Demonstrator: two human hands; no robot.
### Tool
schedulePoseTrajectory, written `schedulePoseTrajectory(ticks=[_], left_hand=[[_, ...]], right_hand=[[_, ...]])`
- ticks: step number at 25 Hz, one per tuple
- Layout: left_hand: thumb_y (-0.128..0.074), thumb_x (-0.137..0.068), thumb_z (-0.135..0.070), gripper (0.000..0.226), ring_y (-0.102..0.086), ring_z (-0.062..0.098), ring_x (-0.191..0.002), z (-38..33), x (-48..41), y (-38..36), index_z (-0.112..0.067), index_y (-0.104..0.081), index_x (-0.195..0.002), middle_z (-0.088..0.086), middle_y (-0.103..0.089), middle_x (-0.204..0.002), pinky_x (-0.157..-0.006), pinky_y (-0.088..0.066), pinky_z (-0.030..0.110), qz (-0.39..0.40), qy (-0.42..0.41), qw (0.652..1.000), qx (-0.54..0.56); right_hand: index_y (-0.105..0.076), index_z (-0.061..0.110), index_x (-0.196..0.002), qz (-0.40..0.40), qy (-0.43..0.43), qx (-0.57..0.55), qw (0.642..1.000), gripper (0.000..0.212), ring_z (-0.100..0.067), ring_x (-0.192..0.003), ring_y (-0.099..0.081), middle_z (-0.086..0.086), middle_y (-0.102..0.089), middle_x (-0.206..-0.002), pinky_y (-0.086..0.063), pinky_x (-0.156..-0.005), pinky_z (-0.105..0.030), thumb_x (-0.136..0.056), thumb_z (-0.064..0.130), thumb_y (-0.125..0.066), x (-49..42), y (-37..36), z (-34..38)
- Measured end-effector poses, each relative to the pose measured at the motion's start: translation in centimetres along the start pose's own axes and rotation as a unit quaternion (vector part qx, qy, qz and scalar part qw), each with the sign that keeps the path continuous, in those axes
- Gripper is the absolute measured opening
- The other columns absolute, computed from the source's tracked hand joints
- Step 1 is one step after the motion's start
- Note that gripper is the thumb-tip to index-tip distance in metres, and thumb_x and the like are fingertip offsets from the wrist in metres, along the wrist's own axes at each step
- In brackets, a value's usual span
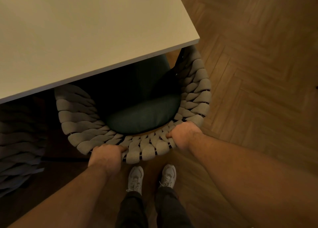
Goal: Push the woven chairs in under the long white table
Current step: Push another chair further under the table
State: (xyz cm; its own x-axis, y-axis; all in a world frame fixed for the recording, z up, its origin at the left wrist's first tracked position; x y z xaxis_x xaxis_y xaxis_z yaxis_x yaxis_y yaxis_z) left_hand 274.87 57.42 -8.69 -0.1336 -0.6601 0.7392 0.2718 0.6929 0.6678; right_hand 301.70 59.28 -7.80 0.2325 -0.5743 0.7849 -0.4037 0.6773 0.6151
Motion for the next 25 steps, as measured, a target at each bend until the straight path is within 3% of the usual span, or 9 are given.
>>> schedulePoseTrajectory(ticks=[4, 11, 17, 21, 25], left_hand=[[-0.062, -0.097, -0.027, 0.062, -0.061, 0.016, -0.110, -0.9, -0.8, 0.4, -0.055, -0.043, -0.149, -0.012, -0.065, -0.124, -0.100, -0.051, 0.042, -0.013, -0.014, 1.000, 0.016], [-0.060, -0.100, -0.026, 0.070, -0.059, 0.019, -0.122, 0.2, -0.1, -0.1, -0.056, -0.030, -0.156, -0.007, -0.061, -0.139, -0.104, -0.052, 0.043, 0.028, 0.002, 0.999, -0.026], [-0.057, -0.101, -0.028, 0.066, -0.057, 0.022, -0.124, 0.1, -0.3, 0.0, -0.054, -0.033, -0.156, -0.004, -0.061, -0.141, -0.104, -0.050, 0.046, 0.034, 0.013, 0.999, -0.040], [-0.056, -0.102, -0.027, 0.065, -0.055, 0.025, -0.127, 0.0, -0.3, 0.3, -0.052, -0.033, -0.157, 0.000, -0.058, -0.144, -0.105, -0.050, 0.046, 0.060, 0.010, 0.997, -0.057], [-0.065, -0.095, -0.030, 0.063, -0.054, 0.026, -0.132, -0.1, 0.8, 1.1, -0.044, -0.043, -0.153, 0.000, -0.059, -0.143, -0.116, -0.040, 0.050, 0.092, 0.002, 0.996, -0.017]], right_hand=[[-0.044, 0.039, -0.154, -0.012, -0.008, 0.013, 1.000, 0.060, -0.030, -0.130, -0.058, -0.006, -0.058, -0.147, -0.049, -0.101, -0.049, -0.100, 0.023, -0.065, -0.2, 0.3, -1.7], [-0.047, 0.036, -0.151, -0.003, 0.005, -0.019, 1.000, 0.059, -0.030, -0.130, -0.057, -0.005, -0.059, -0.145, -0.047, -0.104, -0.052, -0.097, 0.021, -0.067, -0.4, -0.8, 0.6], [-0.050, 0.034, -0.150, -0.002, -0.016, -0.005, 1.000, 0.056, -0.029, -0.131, -0.056, -0.004, -0.059, -0.145, -0.046, -0.103, -0.050, -0.097, 0.024, -0.066, -0.4, -0.5, 0.8], [-0.056, 0.025, -0.142, -0.036, -0.044, -0.018, 0.998, 0.043, -0.028, -0.131, -0.054, -0.006, -0.061, -0.141, -0.043, -0.111, -0.048, -0.100, 0.025, -0.062, 0.9, -0.4, 1.2], [-0.046, 0.023, -0.154, -0.086, -0.046, -0.094, 0.991, 0.054, -0.027, -0.150, -0.036, -0.005, -0.047, -0.158, -0.025, -0.126, -0.048, -0.101, 0.021, -0.058, 4.8, -0.5, 1.4]])
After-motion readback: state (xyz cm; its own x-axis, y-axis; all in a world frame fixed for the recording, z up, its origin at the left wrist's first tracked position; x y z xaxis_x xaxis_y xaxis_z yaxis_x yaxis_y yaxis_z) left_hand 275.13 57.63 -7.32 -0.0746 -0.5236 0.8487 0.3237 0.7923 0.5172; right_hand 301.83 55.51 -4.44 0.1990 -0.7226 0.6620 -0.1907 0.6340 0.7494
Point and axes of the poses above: each hand's wrist, its own x-axis away from the middle knuckle, its own y-axis out of the back of the hand, z = x × y, the point moved 2 cm from there along -x, towards the middle knuckle
